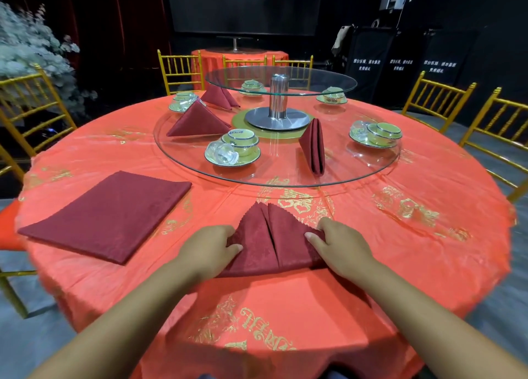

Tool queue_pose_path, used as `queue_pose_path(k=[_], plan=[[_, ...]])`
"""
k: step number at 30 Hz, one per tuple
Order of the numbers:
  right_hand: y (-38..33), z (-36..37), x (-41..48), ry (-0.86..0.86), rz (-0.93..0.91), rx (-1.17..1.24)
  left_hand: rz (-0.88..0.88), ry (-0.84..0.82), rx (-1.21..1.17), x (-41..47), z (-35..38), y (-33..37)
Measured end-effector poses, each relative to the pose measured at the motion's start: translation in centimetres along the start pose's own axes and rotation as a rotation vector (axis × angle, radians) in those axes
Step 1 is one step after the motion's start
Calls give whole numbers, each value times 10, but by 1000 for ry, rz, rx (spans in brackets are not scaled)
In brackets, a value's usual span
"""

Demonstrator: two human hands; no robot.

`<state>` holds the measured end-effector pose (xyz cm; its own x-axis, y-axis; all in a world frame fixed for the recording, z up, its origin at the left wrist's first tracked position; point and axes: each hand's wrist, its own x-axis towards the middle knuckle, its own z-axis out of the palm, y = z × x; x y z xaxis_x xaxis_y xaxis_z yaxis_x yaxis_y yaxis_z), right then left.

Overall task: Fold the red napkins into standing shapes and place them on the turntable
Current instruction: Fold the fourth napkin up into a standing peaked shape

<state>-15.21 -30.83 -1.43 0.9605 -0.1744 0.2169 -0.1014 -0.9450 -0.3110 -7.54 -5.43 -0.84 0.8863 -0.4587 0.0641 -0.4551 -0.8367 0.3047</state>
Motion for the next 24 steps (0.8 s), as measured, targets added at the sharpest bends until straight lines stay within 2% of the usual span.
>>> queue_pose_path(k=[5, 10, 15, 24], plan=[[-1, 6, 6, -16, 19, -42, 66, 27, 192, 9, 6, 0], [-1, 9, 10, -48, 34, -102, 121, 102, 247, 21, 11, -2], [-2, 11, 13, -53, 16, -166, 231, -107, -60, 36, 22, 6], [1, 14, 17, -41, 36, -131, 298, -211, 27, 51, 37, 23]])
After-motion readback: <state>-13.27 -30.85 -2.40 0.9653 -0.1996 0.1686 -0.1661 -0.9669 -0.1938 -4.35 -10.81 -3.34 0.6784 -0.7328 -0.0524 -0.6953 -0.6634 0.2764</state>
